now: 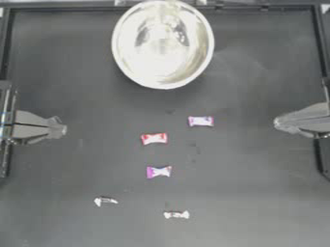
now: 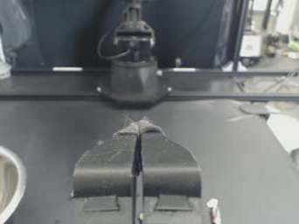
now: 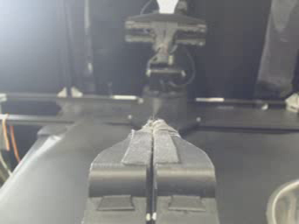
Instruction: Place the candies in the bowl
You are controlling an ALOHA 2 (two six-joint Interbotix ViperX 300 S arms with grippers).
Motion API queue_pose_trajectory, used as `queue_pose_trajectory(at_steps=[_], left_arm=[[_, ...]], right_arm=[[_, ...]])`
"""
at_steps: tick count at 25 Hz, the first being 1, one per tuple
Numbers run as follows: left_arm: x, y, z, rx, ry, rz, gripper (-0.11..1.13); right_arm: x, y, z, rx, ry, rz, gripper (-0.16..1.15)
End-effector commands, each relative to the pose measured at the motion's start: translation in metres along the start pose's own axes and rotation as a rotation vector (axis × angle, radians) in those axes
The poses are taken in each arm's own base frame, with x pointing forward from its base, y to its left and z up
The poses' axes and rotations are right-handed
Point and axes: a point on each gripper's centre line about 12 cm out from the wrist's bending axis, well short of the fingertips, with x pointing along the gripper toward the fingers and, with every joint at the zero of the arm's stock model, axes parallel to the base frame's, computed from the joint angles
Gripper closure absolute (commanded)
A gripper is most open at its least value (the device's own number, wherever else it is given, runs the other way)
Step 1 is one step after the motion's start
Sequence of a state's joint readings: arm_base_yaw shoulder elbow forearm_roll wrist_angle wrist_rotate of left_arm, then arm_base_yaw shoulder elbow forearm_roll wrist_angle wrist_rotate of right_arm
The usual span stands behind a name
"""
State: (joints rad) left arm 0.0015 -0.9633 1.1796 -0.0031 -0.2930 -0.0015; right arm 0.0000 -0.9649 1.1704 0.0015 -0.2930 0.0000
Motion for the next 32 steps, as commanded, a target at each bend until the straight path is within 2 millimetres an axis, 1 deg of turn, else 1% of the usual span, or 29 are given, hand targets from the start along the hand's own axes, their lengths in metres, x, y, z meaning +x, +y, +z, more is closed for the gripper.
queue_pose_trajectory(at_steps=[1,2,4,8,9,10,11,12,15,16,17,18,20,21,25,32], left_arm=[[-0.002,0.0,0.01,0.009,-0.008,-0.001,1.04],[-0.003,0.0,0.01,0.008,0.002,0.0,1.02],[-0.005,0.0,0.011,0.008,0.008,-0.001,0.96],[-0.005,0.0,0.012,0.008,0.006,-0.001,0.92],[-0.005,0.0,0.012,0.006,0.008,0.0,0.87],[-0.004,0.0,0.013,0.006,0.006,0.0,0.8],[-0.004,0.0,0.014,0.009,0.005,-0.001,0.7],[-0.004,0.0,0.015,0.009,0.003,-0.001,0.57],[-0.003,0.0,0.016,0.006,0.002,0.0,0.07],[-0.003,0.0,0.015,0.006,0.005,-0.001,-0.04],[-0.002,0.0,0.014,0.008,0.009,-0.001,-0.1],[-0.001,0.0,0.014,0.006,0.014,0.0,-0.05],[0.0,0.0,0.012,0.008,0.021,-0.001,0.05],[0.0,0.0,0.012,0.006,0.023,-0.001,0.06],[0.002,0.0,0.01,0.003,0.034,0.0,-0.01],[0.01,0.001,0.008,-0.003,0.063,0.006,-0.01]], right_arm=[[0.0,0.0,0.0,0.0,0.0,0.003,1.04],[0.0,0.001,0.0,0.003,0.005,0.004,1.03],[0.0,0.001,-0.001,0.0,0.011,0.004,0.95],[0.0,0.001,-0.001,0.006,0.023,0.003,0.86],[0.0,0.001,-0.001,0.0,0.023,0.004,0.84],[0.0,0.001,0.0,-0.004,0.021,0.004,0.79],[0.0,0.001,-0.001,-0.01,0.023,0.006,0.71],[0.0,0.001,-0.001,-0.019,0.023,0.008,0.58],[0.0,0.001,0.001,-0.026,0.017,0.009,0.14],[0.001,0.001,0.001,-0.025,0.018,0.009,0.0],[0.0,0.001,0.001,-0.021,0.017,0.008,-0.11],[0.001,0.001,0.002,-0.021,0.017,0.008,-0.11],[0.001,0.001,0.003,-0.021,0.015,0.008,-0.02],[0.001,0.001,0.004,-0.019,0.025,0.005,0.01],[0.006,-0.009,0.008,0.0,0.106,-0.044,-0.01],[0.017,-0.041,0.014,0.018,0.424,-0.189,-0.01]])
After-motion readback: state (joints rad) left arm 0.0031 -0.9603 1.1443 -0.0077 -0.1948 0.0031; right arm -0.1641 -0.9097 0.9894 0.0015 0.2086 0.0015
